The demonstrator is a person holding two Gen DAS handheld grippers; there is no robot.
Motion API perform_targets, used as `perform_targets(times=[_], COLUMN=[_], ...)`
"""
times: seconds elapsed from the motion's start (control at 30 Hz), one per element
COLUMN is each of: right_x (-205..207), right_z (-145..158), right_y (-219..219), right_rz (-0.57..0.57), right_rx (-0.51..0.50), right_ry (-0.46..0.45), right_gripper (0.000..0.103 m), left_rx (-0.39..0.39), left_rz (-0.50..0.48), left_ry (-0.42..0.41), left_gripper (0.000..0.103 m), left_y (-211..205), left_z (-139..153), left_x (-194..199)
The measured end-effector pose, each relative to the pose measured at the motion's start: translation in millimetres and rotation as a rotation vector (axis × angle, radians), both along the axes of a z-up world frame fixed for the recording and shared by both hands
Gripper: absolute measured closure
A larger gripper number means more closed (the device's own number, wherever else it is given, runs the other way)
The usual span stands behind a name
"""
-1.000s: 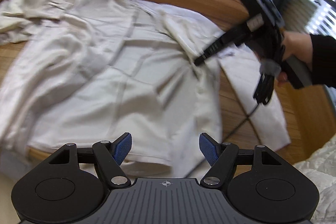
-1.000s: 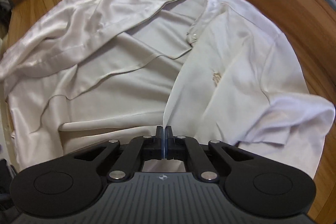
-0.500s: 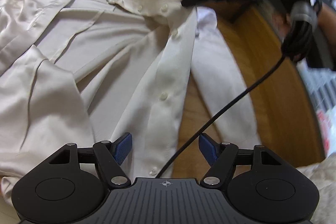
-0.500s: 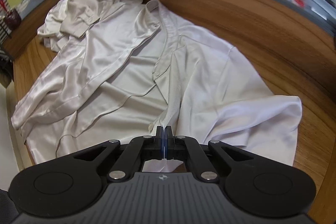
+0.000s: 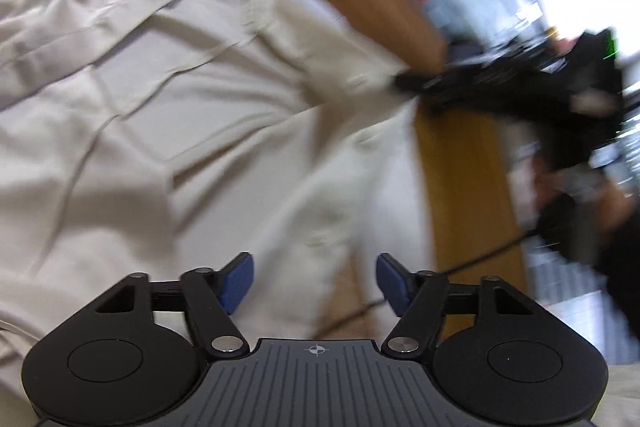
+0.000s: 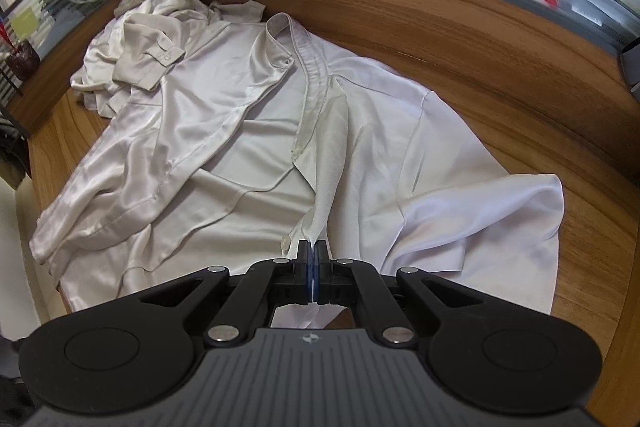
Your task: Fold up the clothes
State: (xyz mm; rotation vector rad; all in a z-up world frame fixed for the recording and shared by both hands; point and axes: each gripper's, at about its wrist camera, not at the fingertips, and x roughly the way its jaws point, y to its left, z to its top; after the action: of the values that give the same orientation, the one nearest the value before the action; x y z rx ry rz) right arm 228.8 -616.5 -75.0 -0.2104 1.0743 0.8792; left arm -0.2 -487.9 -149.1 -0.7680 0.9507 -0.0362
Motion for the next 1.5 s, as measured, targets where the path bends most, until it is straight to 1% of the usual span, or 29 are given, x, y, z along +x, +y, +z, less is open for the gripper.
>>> perform_targets(times=[0.07, 0.1, 0.2, 0.27, 0.37, 0.4, 0.47, 0.5, 0.53, 0.6, 0.73, 0.8, 0.87, 1.0, 1.1, 1.17, 1.23, 1.33, 1.43, 1.5], right_x=[0.8, 0.8, 0.1, 0.8, 2.3, 3.2, 6.4, 8.8, 11.6, 18.5, 30.0, 34.1, 37.6, 42.1, 41.1, 40.2, 39.6, 36.7, 30.6, 26.1], right_z=[2.8, 4.3, 9.4, 13.0, 17.8, 19.3, 22.5, 23.3, 23.1, 20.4, 16.7, 19.6, 25.2, 40.3, 51.4, 58.0, 61.8, 64.1, 60.9, 55.9], right_y=[-0.9, -0.9, -0.2, 0.3, 0.1, -0.2, -2.5, -4.1, -6.2, -11.8, -25.9, -29.0, -30.8, -30.9, -19.4, -4.0, 17.9, 64.4, 119.0, 154.0], right_rz=[-0.009, -0.01, -0.015, -0.025, -0.042, -0.049, -0.066, -0.077, -0.088, -0.119, -0.19, -0.208, -0.222, -0.237, -0.221, -0.205, -0.191, -0.152, -0.107, -0.084], right_rx=[0.016, 0.022, 0.041, 0.061, 0.09, 0.098, 0.116, 0.126, 0.133, 0.132, 0.158, 0.168, 0.186, 0.241, 0.27, 0.283, 0.299, 0.299, 0.276, 0.254], right_ry=[0.009, 0.01, 0.011, 0.018, 0.027, 0.028, 0.027, 0.028, 0.031, 0.035, 0.055, 0.049, 0.045, 0.057, 0.055, 0.045, 0.047, 0.042, 0.032, 0.027], right_gripper=[0.102, 0.102, 0.102, 0.102, 0.102, 0.102, 0.102, 0.102, 0.102, 0.102, 0.102, 0.102, 0.102, 0.102, 0.102, 0.102, 0.102, 0.102, 0.102, 0.102], left_rx=[0.057, 0.072, 0.131, 0.171, 0.196, 0.198, 0.191, 0.177, 0.165, 0.149, 0.096, 0.08, 0.08, 0.114, 0.137, 0.149, 0.168, 0.209, 0.257, 0.285], left_rz=[-0.053, -0.08, -0.148, -0.189, -0.217, -0.219, -0.238, -0.258, -0.271, -0.284, -0.33, -0.351, -0.357, -0.298, -0.223, -0.175, -0.126, -0.068, -0.026, -0.006], left_ry=[0.034, 0.036, 0.064, 0.089, 0.119, 0.122, 0.117, 0.113, 0.106, 0.057, -0.075, -0.133, -0.177, -0.222, -0.228, -0.218, -0.202, -0.159, -0.118, -0.074], left_gripper=[0.043, 0.043, 0.038, 0.037, 0.037, 0.039, 0.055, 0.08, 0.092, 0.094, 0.096, 0.096, 0.096, 0.096, 0.096, 0.096, 0.096, 0.096, 0.096, 0.095], left_y=[-14.4, -22.4, -41.9, -53.2, -61.7, -62.9, -63.5, -63.4, -62.6, -60.1, -51.6, -46.6, -38.5, -12.4, 18.4, 40.1, 63.6, 103.8, 138.2, 163.6], left_z=[-2.4, -2.2, -4.9, -7.7, -10.7, -11.0, -10.8, -11.0, -10.3, -2.4, 24.6, 40.7, 55.4, 80.6, 94.3, 103.9, 109.5, 114.6, 116.5, 112.8], left_x=[8.5, 11.7, 19.4, 24.1, 24.0, 22.8, 19.7, 18.8, 16.3, 7.7, -3.2, -6.3, -9.2, -20.0, -34.9, -42.6, -46.9, -54.9, -60.2, -62.0])
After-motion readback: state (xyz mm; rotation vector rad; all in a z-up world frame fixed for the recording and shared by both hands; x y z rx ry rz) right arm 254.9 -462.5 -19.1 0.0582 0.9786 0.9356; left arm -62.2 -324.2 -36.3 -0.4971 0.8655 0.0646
